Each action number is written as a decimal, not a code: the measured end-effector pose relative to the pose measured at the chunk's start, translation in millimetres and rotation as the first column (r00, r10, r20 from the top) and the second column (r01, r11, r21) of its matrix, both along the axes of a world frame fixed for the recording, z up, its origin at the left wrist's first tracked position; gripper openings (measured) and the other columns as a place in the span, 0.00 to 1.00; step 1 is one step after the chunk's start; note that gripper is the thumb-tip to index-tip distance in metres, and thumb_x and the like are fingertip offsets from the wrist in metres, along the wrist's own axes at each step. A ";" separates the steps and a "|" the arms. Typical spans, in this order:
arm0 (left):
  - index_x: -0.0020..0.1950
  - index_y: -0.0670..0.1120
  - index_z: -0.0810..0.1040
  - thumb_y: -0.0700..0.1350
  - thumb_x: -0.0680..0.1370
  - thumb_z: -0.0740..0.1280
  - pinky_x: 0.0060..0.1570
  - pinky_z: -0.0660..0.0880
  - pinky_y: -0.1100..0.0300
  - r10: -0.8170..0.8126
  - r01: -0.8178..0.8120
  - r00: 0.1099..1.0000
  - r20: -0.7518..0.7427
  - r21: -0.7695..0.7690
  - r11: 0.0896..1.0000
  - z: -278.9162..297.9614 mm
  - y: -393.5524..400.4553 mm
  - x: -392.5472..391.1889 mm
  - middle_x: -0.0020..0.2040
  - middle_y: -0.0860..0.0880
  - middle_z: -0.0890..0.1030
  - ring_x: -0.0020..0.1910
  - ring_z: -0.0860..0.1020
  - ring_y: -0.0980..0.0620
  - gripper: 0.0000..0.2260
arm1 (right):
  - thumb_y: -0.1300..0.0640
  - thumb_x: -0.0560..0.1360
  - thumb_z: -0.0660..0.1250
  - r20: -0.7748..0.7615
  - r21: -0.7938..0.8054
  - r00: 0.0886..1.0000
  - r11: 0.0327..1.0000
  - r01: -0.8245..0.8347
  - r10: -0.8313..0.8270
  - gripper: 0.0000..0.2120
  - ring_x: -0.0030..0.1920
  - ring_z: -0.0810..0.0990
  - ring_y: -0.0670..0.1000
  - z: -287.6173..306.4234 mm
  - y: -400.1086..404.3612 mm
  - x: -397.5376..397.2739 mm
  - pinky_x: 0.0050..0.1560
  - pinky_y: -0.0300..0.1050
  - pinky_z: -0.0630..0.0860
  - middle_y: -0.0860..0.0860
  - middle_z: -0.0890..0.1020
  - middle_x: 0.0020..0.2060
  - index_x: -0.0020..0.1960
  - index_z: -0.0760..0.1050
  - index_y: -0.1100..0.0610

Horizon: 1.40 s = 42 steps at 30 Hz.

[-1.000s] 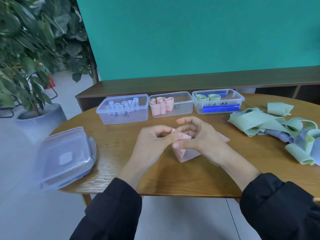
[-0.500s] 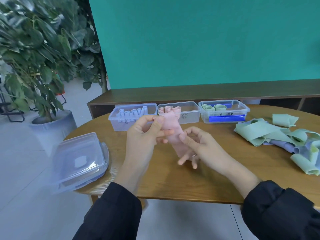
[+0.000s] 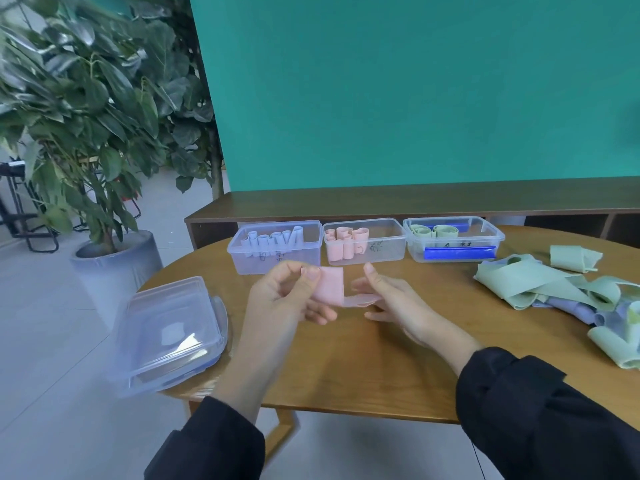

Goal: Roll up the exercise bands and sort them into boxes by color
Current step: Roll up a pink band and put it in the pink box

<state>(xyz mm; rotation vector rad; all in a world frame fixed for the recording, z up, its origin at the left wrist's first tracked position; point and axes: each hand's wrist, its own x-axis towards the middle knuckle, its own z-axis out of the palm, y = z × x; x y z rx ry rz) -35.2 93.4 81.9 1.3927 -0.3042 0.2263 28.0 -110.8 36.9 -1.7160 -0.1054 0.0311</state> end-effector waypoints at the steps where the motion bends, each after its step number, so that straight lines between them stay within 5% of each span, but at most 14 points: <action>1: 0.46 0.41 0.79 0.48 0.78 0.69 0.30 0.77 0.58 -0.004 0.004 1.000 -0.001 0.010 1.000 -1.0 2.2 -1.0 0.35 0.36 0.83 0.29 0.80 0.44 0.09 | 0.30 0.75 0.61 0.039 -0.041 0.999 0.999 0.018 -0.016 0.27 0.60 0.81 0.47 1.9 0.0 4.6 0.61 0.50 0.80 0.45 0.84 0.56 0.56 0.83 0.50; 6: 0.50 0.37 0.79 0.48 0.77 0.69 0.31 0.78 0.57 -0.032 0.033 0.999 -0.026 0.064 0.997 -15.6 5.4 -6.8 0.37 0.36 0.84 0.32 0.82 0.43 0.13 | 0.37 0.78 0.65 0.217 -0.287 0.975 0.952 0.108 -0.045 0.15 0.52 0.81 0.47 12.9 -1.7 30.4 0.54 0.43 0.75 0.43 0.84 0.48 0.49 0.81 0.47; 12: 0.48 0.37 0.77 0.46 0.79 0.67 0.37 0.82 0.53 -0.131 0.141 0.987 -0.093 0.112 0.984 -42.6 -6.2 -5.2 0.47 0.41 0.87 0.47 0.86 0.41 0.11 | 0.53 0.78 0.70 0.227 -0.351 0.971 0.923 0.157 -0.079 0.02 0.50 0.80 0.45 12.8 -4.4 69.5 0.49 0.40 0.73 0.43 0.83 0.46 0.49 0.82 0.49; 16: 0.47 0.39 0.77 0.40 0.82 0.68 0.39 0.81 0.55 -0.199 0.211 0.975 -0.103 0.128 0.969 -51.9 -23.0 -4.9 0.46 0.42 0.87 0.47 0.86 0.42 0.06 | 0.56 0.79 0.69 0.235 -0.344 0.969 0.927 0.149 -0.069 0.04 0.47 0.79 0.46 8.2 -2.4 91.4 0.49 0.41 0.73 0.45 0.84 0.44 0.48 0.83 0.52; 20: 0.46 0.43 0.78 0.51 0.75 0.71 0.40 0.80 0.54 -0.206 0.231 0.969 -0.135 0.212 0.950 -55.8 -35.7 -5.6 0.48 0.48 0.87 0.48 0.86 0.47 0.12 | 0.53 0.78 0.69 0.210 -0.340 0.978 0.938 0.065 0.008 0.07 0.48 0.77 0.47 6.7 2.2 107.6 0.51 0.44 0.70 0.50 0.84 0.45 0.46 0.83 0.55; 22: 0.45 0.45 0.78 0.57 0.72 0.71 0.36 0.78 0.55 -0.173 0.222 0.967 -0.187 0.285 0.933 -56.0 -37.6 -6.5 0.48 0.50 0.87 0.44 0.86 0.48 0.15 | 0.51 0.78 0.68 0.151 -0.420 0.984 0.907 -0.020 0.091 0.07 0.55 0.77 0.47 4.6 3.9 112.3 0.56 0.44 0.70 0.50 0.83 0.55 0.51 0.83 0.53; 25: 0.44 0.45 0.79 0.48 0.78 0.70 0.36 0.77 0.59 -0.092 0.155 0.983 -0.157 0.462 0.873 -60.8 -36.0 -7.1 0.45 0.56 0.87 0.33 0.81 0.53 0.07 | 0.54 0.79 0.67 0.108 -0.564 0.974 0.819 -0.107 0.201 0.11 0.69 0.71 0.47 0.0 0.6 111.7 0.70 0.46 0.64 0.44 0.75 0.67 0.60 0.79 0.45; 29: 0.42 0.45 0.82 0.44 0.78 0.71 0.33 0.68 0.67 -0.069 0.101 0.994 -0.079 0.539 0.836 -63.5 -32.4 -11.7 0.40 0.59 0.86 0.28 0.70 0.60 0.05 | 0.55 0.80 0.66 0.175 -0.628 0.972 0.778 -0.013 0.158 0.18 0.76 0.61 0.47 3.5 -8.1 105.7 0.68 0.41 0.56 0.46 0.67 0.74 0.69 0.75 0.49; 35: 0.43 0.46 0.84 0.43 0.78 0.72 0.28 0.60 0.71 -0.101 0.087 0.995 -0.015 0.638 0.765 -59.6 -19.4 -24.0 0.24 0.64 0.74 0.24 0.65 0.58 0.04 | 0.51 0.79 0.68 0.165 -0.691 0.983 0.721 0.056 0.082 0.18 0.66 0.73 0.47 -0.9 -24.4 83.2 0.61 0.42 0.69 0.47 0.76 0.68 0.68 0.75 0.49; 42: 0.44 0.54 0.83 0.49 0.73 0.78 0.35 0.68 0.70 -0.087 -0.016 0.991 0.098 0.750 0.661 -76.4 2.9 -27.0 0.34 0.57 0.76 0.34 0.74 0.58 0.05 | 0.48 0.80 0.67 0.216 -0.751 0.967 0.655 0.079 0.132 0.18 0.63 0.75 0.46 -21.8 -26.6 25.4 0.62 0.37 0.68 0.46 0.78 0.66 0.68 0.76 0.51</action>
